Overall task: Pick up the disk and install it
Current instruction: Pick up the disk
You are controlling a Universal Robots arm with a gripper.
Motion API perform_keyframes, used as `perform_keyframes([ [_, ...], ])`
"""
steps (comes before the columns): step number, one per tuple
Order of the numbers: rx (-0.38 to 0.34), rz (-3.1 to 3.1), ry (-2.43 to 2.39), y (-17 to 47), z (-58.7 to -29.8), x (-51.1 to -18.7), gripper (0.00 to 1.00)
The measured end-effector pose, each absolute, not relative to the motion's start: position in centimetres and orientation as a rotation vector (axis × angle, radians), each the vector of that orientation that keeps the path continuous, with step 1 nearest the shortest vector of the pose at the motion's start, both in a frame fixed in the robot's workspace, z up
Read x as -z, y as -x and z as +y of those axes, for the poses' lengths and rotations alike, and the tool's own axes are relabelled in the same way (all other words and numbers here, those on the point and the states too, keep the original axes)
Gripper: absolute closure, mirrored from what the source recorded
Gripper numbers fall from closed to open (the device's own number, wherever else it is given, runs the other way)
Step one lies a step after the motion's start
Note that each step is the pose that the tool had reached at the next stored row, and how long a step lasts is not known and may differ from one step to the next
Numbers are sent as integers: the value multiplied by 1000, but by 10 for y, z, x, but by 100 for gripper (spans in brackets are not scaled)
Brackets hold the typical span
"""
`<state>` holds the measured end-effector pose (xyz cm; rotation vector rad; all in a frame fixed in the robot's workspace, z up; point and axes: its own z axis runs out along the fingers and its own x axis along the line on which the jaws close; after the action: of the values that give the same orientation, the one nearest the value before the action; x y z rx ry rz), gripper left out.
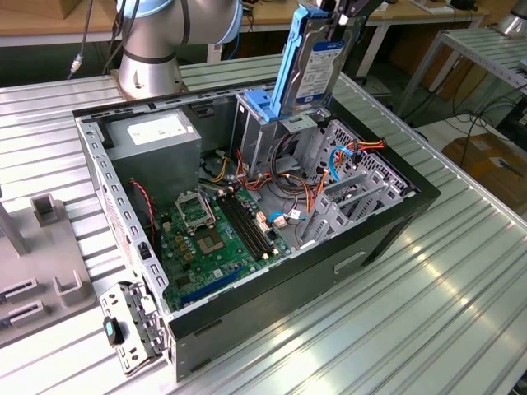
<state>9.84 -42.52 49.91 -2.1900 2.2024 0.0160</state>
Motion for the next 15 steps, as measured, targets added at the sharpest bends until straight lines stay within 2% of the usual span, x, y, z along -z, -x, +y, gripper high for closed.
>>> perform_keyframes([
  [15, -16, 2202, 2190, -100, -460, -499, 65],
])
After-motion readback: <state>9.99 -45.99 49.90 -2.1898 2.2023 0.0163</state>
